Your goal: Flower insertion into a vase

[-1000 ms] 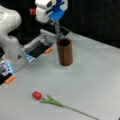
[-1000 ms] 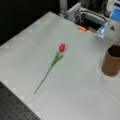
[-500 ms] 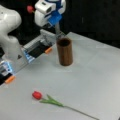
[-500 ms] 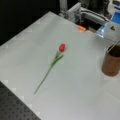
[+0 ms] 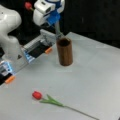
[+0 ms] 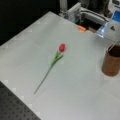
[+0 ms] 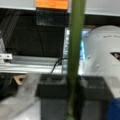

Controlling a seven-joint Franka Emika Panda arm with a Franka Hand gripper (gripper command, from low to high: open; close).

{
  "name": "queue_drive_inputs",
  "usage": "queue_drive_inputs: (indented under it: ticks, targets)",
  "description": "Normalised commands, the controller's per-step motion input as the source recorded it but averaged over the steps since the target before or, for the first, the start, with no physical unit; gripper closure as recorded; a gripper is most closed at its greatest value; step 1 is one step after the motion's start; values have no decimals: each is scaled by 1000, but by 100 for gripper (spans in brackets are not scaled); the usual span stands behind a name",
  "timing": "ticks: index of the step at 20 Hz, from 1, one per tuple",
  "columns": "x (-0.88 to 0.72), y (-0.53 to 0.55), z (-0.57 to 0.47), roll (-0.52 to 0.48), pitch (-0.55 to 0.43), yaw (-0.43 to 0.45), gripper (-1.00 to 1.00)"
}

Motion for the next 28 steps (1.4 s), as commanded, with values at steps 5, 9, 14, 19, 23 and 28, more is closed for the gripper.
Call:
queue_drive_inputs:
  ticks: [5,9,14,19,23,28]
  targets:
    - [255,104,110,50,429,15,100]
    - [227,117,76,30,414,28,100]
    - [189,143,56,14,362,29,100]
    - [120,148,84,5,343,21,100]
    - [130,177,110,8,364,9,100]
    - [202,175,96,1,374,-10,100]
